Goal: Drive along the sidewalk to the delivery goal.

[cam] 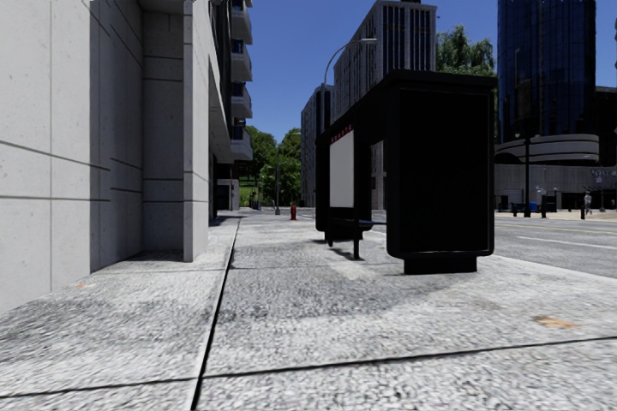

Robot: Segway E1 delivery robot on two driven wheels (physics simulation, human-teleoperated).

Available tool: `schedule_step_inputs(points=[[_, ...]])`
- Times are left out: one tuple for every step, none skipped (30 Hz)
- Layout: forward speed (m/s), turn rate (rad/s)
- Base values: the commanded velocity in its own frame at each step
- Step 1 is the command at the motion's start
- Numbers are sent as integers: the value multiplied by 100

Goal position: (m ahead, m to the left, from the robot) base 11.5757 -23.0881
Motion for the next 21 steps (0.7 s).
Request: schedule_step_inputs(points=[[200,0],[200,0],[200,0],[200,0],[200,0],[200,0],[200,0],[200,0],[200,0],[200,0],[200,0],[200,0],[200,0],[200,0],[200,5],[200,15],[200,23],[200,23],[200,31],[200,36],[200,45]])
